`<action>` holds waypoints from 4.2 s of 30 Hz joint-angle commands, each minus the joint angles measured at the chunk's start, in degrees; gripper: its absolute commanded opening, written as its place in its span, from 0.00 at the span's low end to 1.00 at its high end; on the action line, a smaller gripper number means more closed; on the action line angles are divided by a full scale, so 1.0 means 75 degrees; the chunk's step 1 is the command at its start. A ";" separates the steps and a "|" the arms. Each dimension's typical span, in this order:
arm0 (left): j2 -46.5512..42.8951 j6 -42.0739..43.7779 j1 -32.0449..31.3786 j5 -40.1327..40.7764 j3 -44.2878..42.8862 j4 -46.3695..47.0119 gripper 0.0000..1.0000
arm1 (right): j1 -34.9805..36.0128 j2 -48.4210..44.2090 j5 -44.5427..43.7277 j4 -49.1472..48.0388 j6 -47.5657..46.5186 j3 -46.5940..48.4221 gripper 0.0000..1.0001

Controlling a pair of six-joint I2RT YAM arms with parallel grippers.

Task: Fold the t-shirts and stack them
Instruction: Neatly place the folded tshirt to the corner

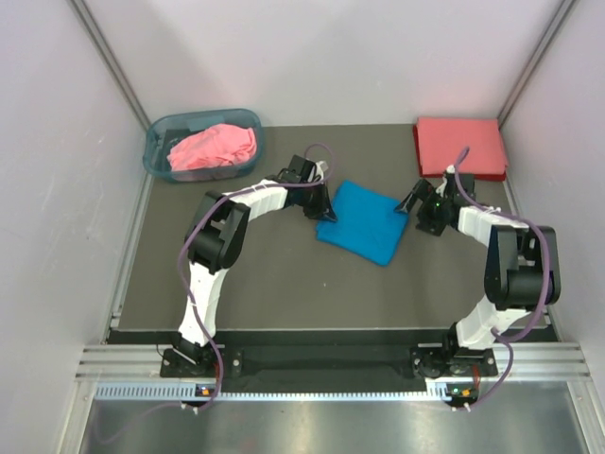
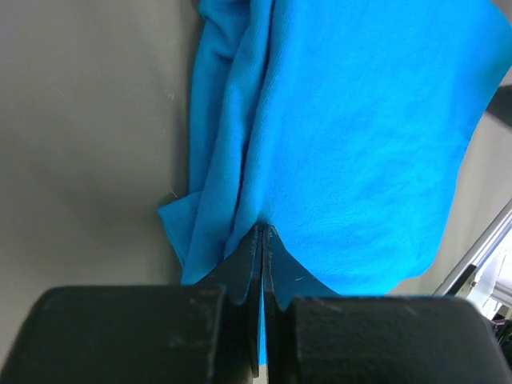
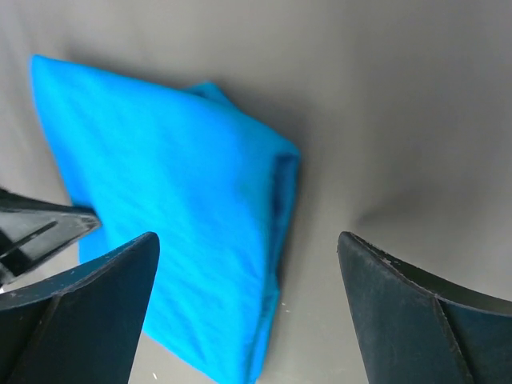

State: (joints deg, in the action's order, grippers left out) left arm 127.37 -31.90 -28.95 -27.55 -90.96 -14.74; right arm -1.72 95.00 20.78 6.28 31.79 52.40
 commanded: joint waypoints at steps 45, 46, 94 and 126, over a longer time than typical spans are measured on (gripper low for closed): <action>0.0045 0.0304 0.0368 0.0217 0.0280 0.0079 0.00 | 0.0709 0.1934 0.0027 -0.2947 0.0378 0.0455 0.91; 0.0068 0.0304 0.0391 0.0193 0.0280 0.0079 0.00 | 0.0686 0.1981 0.0216 -0.3005 0.0448 0.0431 0.90; -0.5065 0.0421 0.1633 0.1670 0.2599 -0.1621 0.00 | 0.1894 0.1721 -0.1645 0.0180 -0.4458 0.4176 0.00; -0.4783 0.0656 0.1622 -0.0029 0.2893 -0.0976 0.00 | -0.0825 0.4148 -0.1329 0.2912 -0.6793 1.0144 0.00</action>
State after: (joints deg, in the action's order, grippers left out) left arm 91.50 -27.29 -16.69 -25.78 -69.28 -25.45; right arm -6.55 125.27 9.17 30.15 -17.98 123.15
